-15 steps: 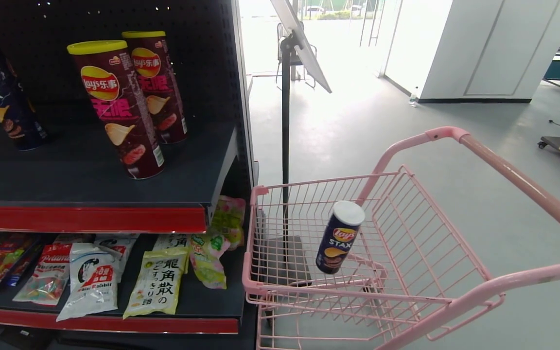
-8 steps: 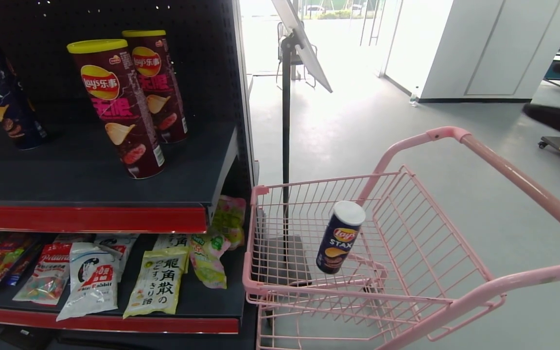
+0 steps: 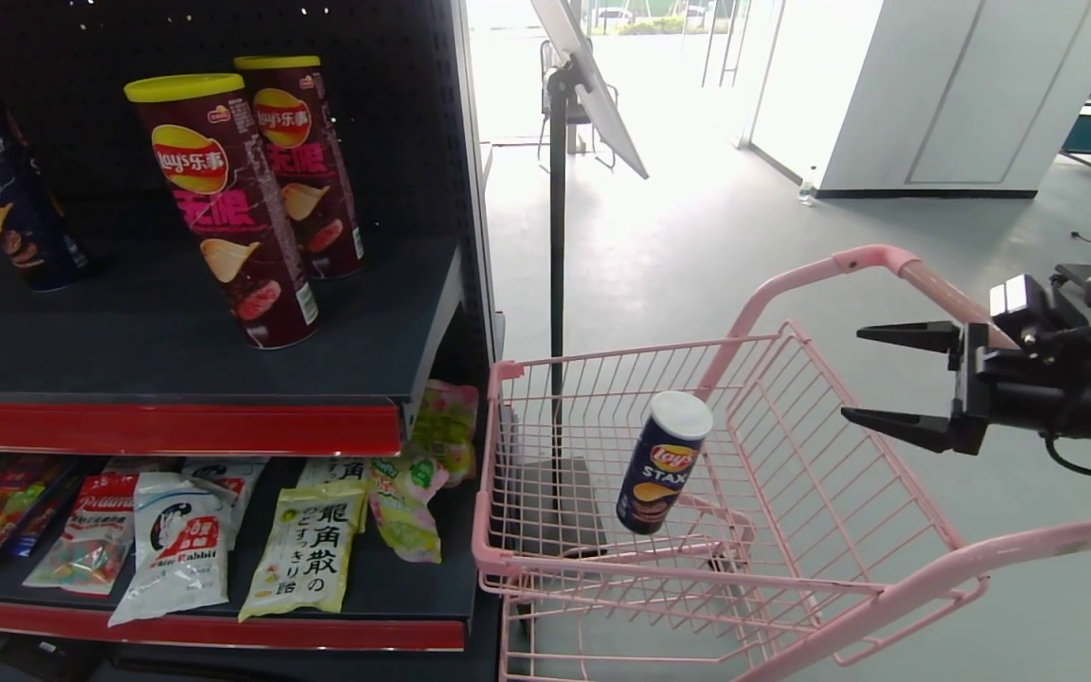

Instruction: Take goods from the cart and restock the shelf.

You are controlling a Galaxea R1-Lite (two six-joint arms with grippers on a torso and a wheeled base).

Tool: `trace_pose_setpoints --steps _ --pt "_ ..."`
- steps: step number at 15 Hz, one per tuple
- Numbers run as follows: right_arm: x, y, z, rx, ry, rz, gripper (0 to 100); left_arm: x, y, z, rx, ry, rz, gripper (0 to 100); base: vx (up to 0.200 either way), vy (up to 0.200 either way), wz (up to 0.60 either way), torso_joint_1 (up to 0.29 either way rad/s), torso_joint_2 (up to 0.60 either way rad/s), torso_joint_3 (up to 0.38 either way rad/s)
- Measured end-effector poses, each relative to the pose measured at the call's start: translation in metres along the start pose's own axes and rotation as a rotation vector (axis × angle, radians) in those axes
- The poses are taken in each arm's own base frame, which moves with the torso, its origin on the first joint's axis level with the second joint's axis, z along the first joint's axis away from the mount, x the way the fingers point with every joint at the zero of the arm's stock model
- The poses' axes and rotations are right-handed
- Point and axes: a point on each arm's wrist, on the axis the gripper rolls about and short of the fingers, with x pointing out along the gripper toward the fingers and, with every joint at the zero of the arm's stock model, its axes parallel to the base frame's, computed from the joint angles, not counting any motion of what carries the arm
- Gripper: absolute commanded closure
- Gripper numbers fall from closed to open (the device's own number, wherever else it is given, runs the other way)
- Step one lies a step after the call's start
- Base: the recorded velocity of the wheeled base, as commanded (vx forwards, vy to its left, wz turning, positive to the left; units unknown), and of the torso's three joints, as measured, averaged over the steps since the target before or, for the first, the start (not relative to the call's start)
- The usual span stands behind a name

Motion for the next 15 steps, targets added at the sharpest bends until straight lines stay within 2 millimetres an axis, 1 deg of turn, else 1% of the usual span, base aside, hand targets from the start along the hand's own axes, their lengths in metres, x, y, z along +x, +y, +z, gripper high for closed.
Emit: trace_pose_setpoints --steps 1,3,5,6,8,11,15 --pt "0.009 0.001 -0.006 0.015 0.001 0.027 0 0.0 0.0 0.0 0.0 0.0 0.0 0 0.0 0.0 0.0 0.0 0.0 0.0" --pt "0.034 0.006 -0.011 0.027 -0.008 0.097 0 0.0 0.0 0.0 0.0 0.0 0.0 0 0.0 0.0 0.0 0.0 0.0 0.0" --pt "0.057 0.015 -0.016 0.048 -0.01 0.17 0 0.0 0.0 0.0 0.0 0.0 0.0 0 0.0 0.0 0.0 0.0 0.0 0.0" --pt "0.065 0.019 -0.02 0.061 -0.008 0.196 0 0.0 0.0 0.0 0.0 0.0 0.001 0 0.0 0.0 0.0 0.0 0.0 0.0" --pt "0.08 0.024 -0.033 0.097 0.012 0.233 0 0.0 0.0 0.0 0.0 0.0 0.0 0 0.0 0.0 0.0 0.0 0.0 0.0" --pt "0.093 0.028 -0.055 0.16 0.056 0.254 0 0.0 0.0 0.0 0.0 0.0 0.0 0 0.0 0.0 0.0 0.0 0.0 0.0" --pt "0.117 0.025 -0.083 0.205 0.092 0.275 0 0.0 0.0 0.0 0.0 0.0 0.0 0 0.0 0.0 0.0 0.0 0.0 0.0"
